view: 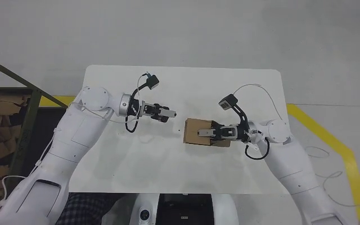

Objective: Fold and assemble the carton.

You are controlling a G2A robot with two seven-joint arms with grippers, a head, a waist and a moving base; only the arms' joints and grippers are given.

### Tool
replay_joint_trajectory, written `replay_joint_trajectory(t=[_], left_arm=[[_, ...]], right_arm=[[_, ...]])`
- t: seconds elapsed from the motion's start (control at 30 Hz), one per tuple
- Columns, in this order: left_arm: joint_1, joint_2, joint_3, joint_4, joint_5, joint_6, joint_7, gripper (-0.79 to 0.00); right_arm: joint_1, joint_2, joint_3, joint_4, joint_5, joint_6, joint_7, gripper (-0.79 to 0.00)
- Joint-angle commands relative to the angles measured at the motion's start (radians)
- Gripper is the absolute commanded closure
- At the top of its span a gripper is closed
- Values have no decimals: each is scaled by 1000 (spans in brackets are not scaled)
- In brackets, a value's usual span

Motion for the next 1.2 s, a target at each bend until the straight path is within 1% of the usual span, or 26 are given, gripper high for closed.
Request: replay_joint_trajectory(t=[0.0, 0.27, 0.4, 0.6, 0.8, 0.93, 1.03, 1.1, 1.17], left_arm=[[-2, -1, 5, 7, -23, 29, -17, -785], [-27, -14, 42, 52, -59, 47, -29, -785], [-36, -17, 49, 75, -56, 20, -33, -785], [-29, -20, 48, 89, -79, -27, -40, -785], [-30, -23, 56, 89, -78, -40, -46, -785], [-39, -26, 53, 86, -102, -40, -31, -785], [-49, -29, 55, 74, -110, -28, -27, -785], [-53, -31, 62, 68, -125, -3, -35, -785], [-62, -34, 79, 75, -144, 82, -63, -785]], right_arm=[[1, 0, -2, -4, 6, 7, 1, 0], [31, -13, -42, 3, 76, 8, 26, 0], [41, -16, -32, 18, 129, 7, 16, 0], [46, -20, -25, 22, 174, 9, 9, 0], [53, -24, -29, 16, 193, 8, 18, 0], [58, -25, -42, 19, 165, 27, 16, 0], [59, -28, -54, 20, 145, 28, 5, 0], [60, -30, -58, 24, 136, 22, -7, 0], [63, -31, -60, 26, 123, 6, -19, 0]])
